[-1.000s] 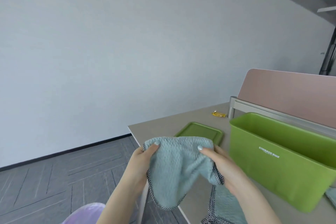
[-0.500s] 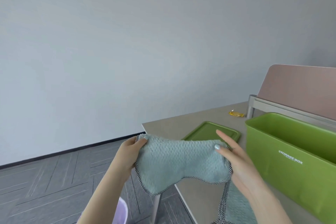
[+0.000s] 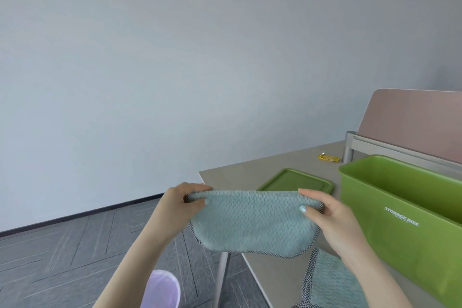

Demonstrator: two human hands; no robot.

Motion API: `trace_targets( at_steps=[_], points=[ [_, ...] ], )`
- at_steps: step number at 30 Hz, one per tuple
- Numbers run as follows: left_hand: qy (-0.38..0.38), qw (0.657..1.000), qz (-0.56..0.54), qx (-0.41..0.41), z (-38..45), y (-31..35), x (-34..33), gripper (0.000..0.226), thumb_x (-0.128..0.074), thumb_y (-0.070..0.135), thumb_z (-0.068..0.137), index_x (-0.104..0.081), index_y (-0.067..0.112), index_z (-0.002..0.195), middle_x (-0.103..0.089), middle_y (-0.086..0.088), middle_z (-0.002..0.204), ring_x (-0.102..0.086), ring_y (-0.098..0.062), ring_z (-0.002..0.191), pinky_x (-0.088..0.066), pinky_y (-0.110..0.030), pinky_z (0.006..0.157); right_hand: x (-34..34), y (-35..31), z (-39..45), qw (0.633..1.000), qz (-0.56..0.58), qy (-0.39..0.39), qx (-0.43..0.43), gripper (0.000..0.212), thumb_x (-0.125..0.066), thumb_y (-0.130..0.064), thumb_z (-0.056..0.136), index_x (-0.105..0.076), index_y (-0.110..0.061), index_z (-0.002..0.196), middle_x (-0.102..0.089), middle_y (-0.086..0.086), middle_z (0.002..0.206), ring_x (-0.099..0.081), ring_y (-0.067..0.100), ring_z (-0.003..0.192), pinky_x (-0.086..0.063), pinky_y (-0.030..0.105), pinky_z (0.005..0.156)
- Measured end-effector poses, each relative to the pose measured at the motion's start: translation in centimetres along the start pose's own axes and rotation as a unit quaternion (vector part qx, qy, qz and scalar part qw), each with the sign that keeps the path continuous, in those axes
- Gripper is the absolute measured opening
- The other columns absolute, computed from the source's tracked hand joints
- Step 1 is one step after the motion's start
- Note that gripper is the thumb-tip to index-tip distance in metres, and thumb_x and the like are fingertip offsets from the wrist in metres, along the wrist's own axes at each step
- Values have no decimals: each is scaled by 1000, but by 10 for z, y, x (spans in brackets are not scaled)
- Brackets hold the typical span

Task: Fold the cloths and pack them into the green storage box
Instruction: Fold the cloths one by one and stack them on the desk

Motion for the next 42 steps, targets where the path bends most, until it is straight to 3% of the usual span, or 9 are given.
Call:
trace_targets(
  at_steps=[6, 12, 18, 22, 25, 29, 34, 38, 42],
  points=[
    [32, 996, 83, -14, 7, -4, 12, 28, -63, 6, 84, -64, 30, 68, -62, 9, 73, -50, -2, 61, -36, -6, 54, -3, 0, 2, 996, -78, 17, 35, 25, -64, -3, 82, -67, -27, 76, -69, -9, 86, -59, -13, 71, -41, 1, 61],
    [59, 998, 26, -20, 13, 6, 24, 8, -68, 18, 83, -67, 20, 75, -60, 10, 100, -55, 0, 89, -40, -17, 76, -1, 4, 0, 981, -186, 31, 53, 21, -67, -12, 82, -59, -28, 72, -57, 0, 102, -56, 14, 96, -36, 25, 84],
    [-28, 995, 41, -92, 28, 67, 4, 15, -56, 22, 91, -68, 18, 84, -66, 1, 85, -57, -8, 80, -45, -26, 75, -20, -4, -5, 981, -169, -78, 59, 43, -70, -28, 79, -44, -31, 113, -21, -24, 141, -25, -5, 129, -19, 22, 103],
    [-162, 969, 86, -164, 31, 117, -28, 18, -53, 23, 93, -69, 14, 91, -68, 5, 86, -58, 2, 78, -46, -12, 74, -48, -20, -16, 985, -33, -164, 51, 72, -75, -44, 68, -38, -36, 129, -47, -15, 137, -43, -3, 124, -31, 31, 109],
    [-247, 942, 136, -184, 30, 134, -48, 26, -47, 29, 96, -71, 17, 96, -71, 6, 94, -60, 1, 87, -45, -14, 82, -65, -25, -24, 973, 2, -220, 64, 67, -76, -51, 62, -53, -32, 122, -60, -13, 127, -49, 3, 124, -35, 39, 108],
    [-295, 922, 154, -197, 30, 141, -56, 32, -42, 30, 98, -71, 16, 98, -69, 6, 96, -60, 0, 86, -45, -13, 82, -69, -21, -29, 969, 70, -237, 2, 58, -76, -42, 55, -62, -22, 108, -71, -9, 109, -63, 9, 107, -49, 27, 90],
    [-332, 936, 89, -77, 33, 118, -60, 34, -42, 32, 98, -67, 11, 108, -67, 5, 101, -60, -3, 92, -47, -12, 82, -70, -21, -39, 943, 152, -281, -98, 34, -77, -27, 46, -76, -13, 77, -76, 2, 87, -72, 14, 80, -54, 20, 65],
    [-351, 929, -70, 98, 30, 76, -62, 37, -37, 40, 97, -65, 19, 112, -66, 4, 100, -63, -8, 89, -51, -20, 76, -72, -29, -43, 937, 202, -255, -128, 42, -78, -24, 41, -75, -9, 81, -76, 8, 86, -72, 19, 77, -55, 25, 61],
    [-275, 789, -490, 250, 14, 14, -68, 68, -44, 61, 85, -68, 2, 110, -70, -17, 101, -70, -27, 87, -57, -37, 78, -70, -30, -41, 934, 268, -174, -161, 47, -80, -16, 57, -66, -5, 101, -74, 14, 91, -72, 25, 78, -55, 31, 62]
  ],
)
Point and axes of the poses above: each hand's wrist, its own z-axis towards the middle knuckle, its own x-axis out of the back of the hand, y = z × x, the point moved 5 cm from there along z, towards the middle knuckle
